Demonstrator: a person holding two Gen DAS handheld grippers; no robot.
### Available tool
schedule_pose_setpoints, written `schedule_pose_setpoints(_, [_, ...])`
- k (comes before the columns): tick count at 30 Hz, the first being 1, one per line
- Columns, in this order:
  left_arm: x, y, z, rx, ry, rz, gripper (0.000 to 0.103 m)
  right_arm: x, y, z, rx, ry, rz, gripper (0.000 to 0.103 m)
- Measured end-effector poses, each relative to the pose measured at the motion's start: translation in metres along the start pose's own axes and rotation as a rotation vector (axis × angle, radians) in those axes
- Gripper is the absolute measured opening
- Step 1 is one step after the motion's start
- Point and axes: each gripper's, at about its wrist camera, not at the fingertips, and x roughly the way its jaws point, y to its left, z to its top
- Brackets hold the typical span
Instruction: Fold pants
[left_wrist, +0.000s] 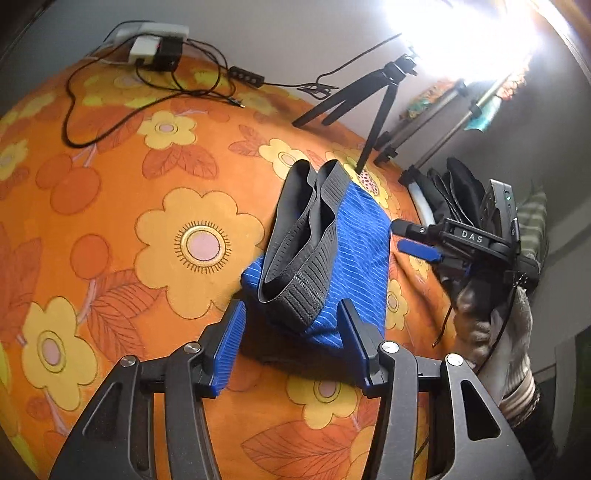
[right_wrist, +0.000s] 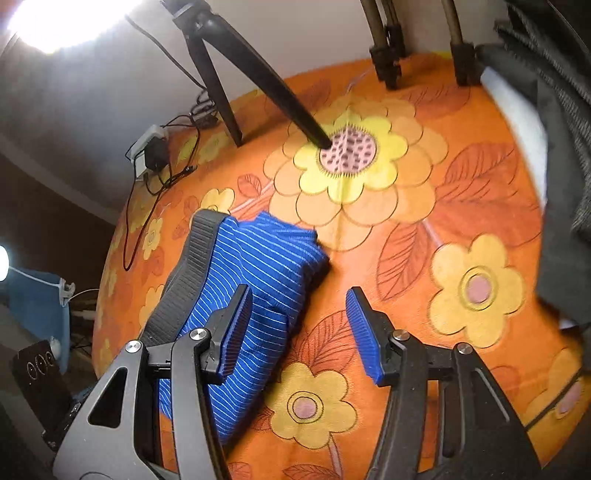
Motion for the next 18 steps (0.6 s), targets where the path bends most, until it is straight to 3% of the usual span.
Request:
schedule_pose_setpoints(8, [0.017,0.009,0.008,-0.056,0.017,0.028,0.051,0.006,0.0,-0.001,0.028,0.007,0.028,0.056])
schedule_pose_setpoints(18, [0.026,0.004,0.009,-0.036,0.023,0.041,0.051,0.012,-0.014,0.005,0.105,-0.011,0.081,0.056])
